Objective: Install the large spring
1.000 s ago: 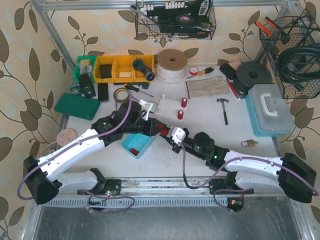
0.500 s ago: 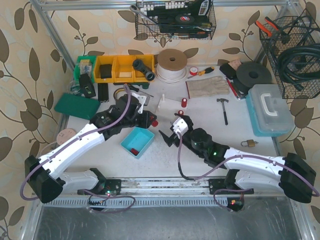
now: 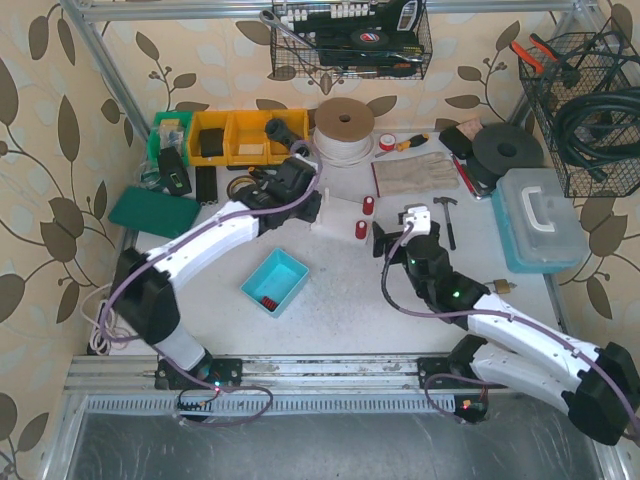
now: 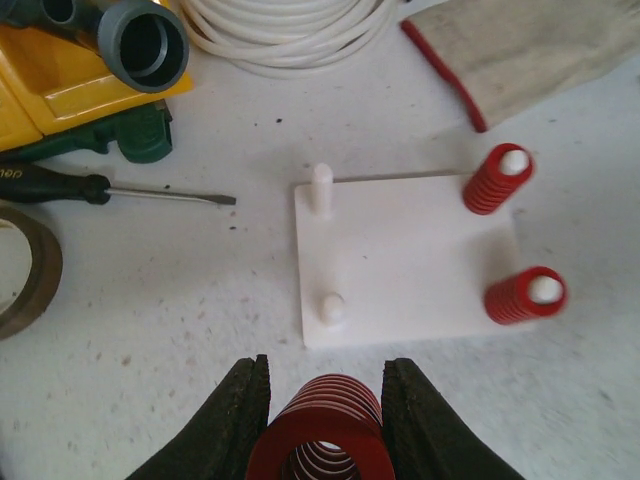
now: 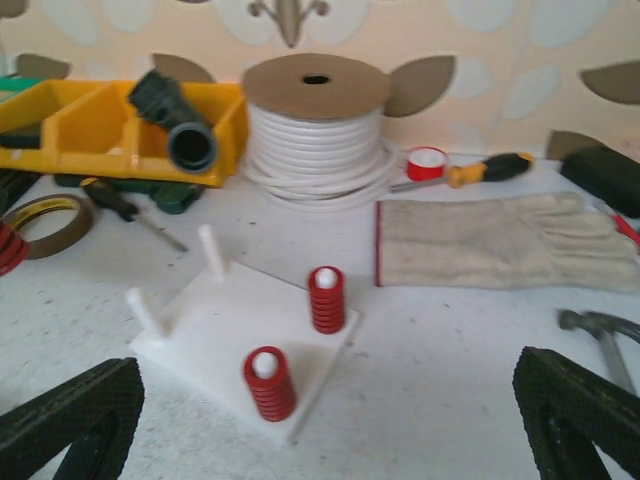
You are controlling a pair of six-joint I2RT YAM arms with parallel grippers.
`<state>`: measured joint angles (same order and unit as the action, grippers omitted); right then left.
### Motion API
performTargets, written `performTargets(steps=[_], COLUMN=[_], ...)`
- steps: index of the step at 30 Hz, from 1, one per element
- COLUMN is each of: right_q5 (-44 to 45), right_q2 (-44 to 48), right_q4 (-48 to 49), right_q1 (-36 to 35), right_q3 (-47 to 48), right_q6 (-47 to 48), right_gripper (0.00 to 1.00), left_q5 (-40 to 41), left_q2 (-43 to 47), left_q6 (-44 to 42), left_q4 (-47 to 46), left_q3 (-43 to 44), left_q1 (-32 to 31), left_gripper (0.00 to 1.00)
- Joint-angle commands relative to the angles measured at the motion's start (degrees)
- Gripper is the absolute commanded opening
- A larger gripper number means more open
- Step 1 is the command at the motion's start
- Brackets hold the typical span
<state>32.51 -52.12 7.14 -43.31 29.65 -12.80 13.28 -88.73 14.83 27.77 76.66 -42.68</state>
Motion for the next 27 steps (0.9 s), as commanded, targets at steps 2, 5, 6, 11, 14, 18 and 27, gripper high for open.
performTargets(steps=[2,5,6,11,14,18,27], right_q5=[0.5,0.5,0.8,1.6,1.3,0.8,0.5], right_q2=[2.9,3.1,3.0,3.1,3.0,2.6,3.0], right_q4=[-3.8,-4.7,-4.9,-5.1,-5.0,-4.7,-4.8], right_q1=[3.1,3.1,3.1,4.4,4.4,4.5,4.5], right_q3=[-2.8,-2.6,-2.6,-2.6,-2.6,-2.5,-2.5], right_q6=[-4.6,-3.9,-3.9,-3.2,-3.3,-3.2,-2.8], right_gripper=[1.00,1.00,1.00,1.00,1.00,1.00,0.99], left_q5=[4.0,1.4,0.5,-0.2,-0.7,-0.3,-1.9], left_q2=[-8.2,-13.7,-15.6,-23.2,-25.1,-26.3,-29.7], left_q6=[-5.1,-3.5,-3.2,-3.8,-3.6,-3.3,-4.0], left_q4=[-8.0,-10.1,-10.1,-8.4,-8.2,-9.6,-8.3], left_q3=[5.8,8.4,9.9,17.2,19.9,21.1,24.5], left_q1=[1.4,3.4,4.0,4.7,4.7,4.8,4.7], left_gripper=[0.00,0.00,0.00,0.00,0.00,0.00,0.00])
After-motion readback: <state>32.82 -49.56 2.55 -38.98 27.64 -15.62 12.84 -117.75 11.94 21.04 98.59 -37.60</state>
